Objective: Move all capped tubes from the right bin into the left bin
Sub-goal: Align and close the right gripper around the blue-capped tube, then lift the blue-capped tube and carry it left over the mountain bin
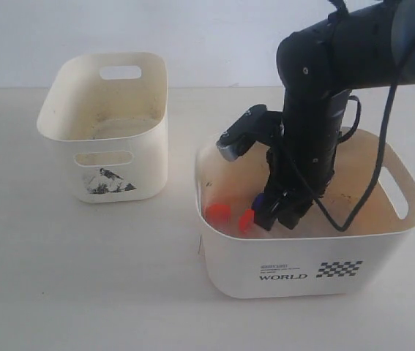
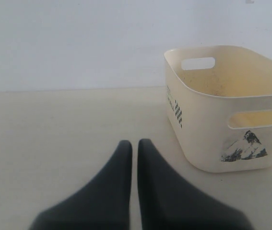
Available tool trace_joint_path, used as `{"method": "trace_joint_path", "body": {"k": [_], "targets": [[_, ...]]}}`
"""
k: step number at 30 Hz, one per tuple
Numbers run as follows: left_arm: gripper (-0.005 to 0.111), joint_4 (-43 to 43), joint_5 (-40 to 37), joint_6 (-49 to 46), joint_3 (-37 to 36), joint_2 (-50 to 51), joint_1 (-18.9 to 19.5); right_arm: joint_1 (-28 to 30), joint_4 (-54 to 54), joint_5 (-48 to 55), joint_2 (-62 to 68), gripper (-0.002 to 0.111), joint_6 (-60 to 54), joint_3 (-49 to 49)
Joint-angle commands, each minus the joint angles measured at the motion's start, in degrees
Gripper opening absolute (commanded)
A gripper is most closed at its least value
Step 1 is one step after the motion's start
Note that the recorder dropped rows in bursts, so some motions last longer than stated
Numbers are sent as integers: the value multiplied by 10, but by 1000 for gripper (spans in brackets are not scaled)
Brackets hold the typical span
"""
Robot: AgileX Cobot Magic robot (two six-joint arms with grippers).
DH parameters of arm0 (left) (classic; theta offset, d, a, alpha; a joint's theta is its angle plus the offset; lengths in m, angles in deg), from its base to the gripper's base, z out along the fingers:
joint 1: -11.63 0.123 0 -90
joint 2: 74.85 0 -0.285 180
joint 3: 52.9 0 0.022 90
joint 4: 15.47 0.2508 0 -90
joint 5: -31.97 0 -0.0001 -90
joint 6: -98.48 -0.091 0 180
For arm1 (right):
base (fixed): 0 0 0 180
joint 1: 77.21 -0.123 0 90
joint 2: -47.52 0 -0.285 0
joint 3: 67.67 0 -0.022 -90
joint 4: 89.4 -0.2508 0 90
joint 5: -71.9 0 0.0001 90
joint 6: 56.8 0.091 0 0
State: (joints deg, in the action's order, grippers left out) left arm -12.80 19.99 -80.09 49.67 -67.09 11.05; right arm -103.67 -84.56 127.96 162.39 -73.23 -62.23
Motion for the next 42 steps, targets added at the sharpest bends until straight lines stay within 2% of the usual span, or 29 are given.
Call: {"method": "trace_joint_path", "body": {"k": [1, 20, 22, 25, 26, 42], "targets": [[4, 1, 1, 5, 2, 0, 0, 2, 12, -22, 1, 39, -5, 5], [4, 1, 0, 5, 2, 0, 0, 2, 21, -68, 79, 38, -5, 5], [4, 1, 0, 5, 2, 0, 0, 2, 21, -66, 79, 32, -7, 5], [4, 1, 1, 5, 2, 0, 0, 2, 25, -59, 77, 3, -7, 5], [4, 1, 1, 5, 2, 0, 0, 2, 25, -55, 77, 0, -6, 5], [4, 1, 0, 5, 2, 0, 0, 2, 29, -25, -57, 0, -5, 5]]}}
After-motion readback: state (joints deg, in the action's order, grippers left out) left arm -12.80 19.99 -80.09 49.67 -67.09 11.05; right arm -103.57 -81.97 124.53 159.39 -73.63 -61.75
